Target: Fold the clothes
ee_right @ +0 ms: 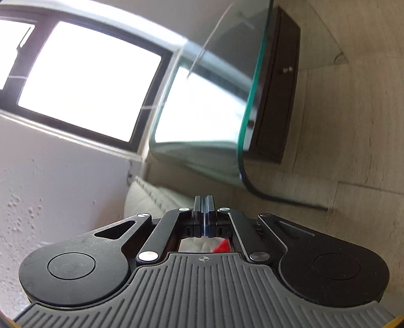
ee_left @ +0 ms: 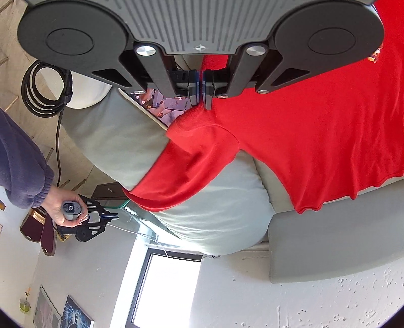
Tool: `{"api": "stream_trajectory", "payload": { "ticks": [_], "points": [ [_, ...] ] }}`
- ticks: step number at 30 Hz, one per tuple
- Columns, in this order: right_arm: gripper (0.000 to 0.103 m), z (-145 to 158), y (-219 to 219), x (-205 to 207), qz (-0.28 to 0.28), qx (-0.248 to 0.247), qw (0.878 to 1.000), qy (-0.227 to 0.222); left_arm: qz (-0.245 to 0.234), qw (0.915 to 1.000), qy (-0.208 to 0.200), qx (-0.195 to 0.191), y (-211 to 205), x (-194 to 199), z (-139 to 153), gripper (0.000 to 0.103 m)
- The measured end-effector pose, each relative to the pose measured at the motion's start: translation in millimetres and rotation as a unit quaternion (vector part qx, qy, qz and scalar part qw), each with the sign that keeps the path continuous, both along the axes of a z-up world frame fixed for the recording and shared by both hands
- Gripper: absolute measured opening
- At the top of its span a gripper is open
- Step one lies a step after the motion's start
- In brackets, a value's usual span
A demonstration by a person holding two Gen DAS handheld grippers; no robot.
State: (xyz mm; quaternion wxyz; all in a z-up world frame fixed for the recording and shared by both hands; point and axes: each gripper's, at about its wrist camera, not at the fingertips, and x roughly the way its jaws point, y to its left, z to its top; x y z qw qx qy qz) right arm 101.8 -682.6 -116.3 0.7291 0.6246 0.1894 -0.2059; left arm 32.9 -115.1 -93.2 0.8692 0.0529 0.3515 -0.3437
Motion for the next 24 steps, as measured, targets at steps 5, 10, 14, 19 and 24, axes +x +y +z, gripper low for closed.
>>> {"api": "stream_trajectory", "payload": {
  "ticks": [5, 10, 14, 19, 24],
  "points": [
    [0.034, -33, 27, -25, 0.029, 0.095, 0.995, -0.002, 0.0, 0.9999, -0.009, 0.012, 0, 0, 0, 0.001],
    [0.034, -65, 48, -47, 0.024, 0.141, 0.99, -0.018, 0.019, 0.9998, 0.0, -0.003, 12, 7, 5, 0.001],
    [0.032, -79, 45, -44, -0.003, 0.133, 0.99, -0.044, 0.033, 0.9994, 0.003, -0.009, 18, 10, 6, 0.001],
    [0.033, -97, 40, -30, -0.03, 0.139, 0.986, -0.083, 0.041, 0.9991, 0.005, -0.01, 21, 12, 6, 0.001],
    [0.002, -97, 36, -28, -0.042, 0.114, 0.988, -0.09, 0.044, 0.9989, 0.011, -0.014, 25, 13, 6, 0.001]
  ]
}}
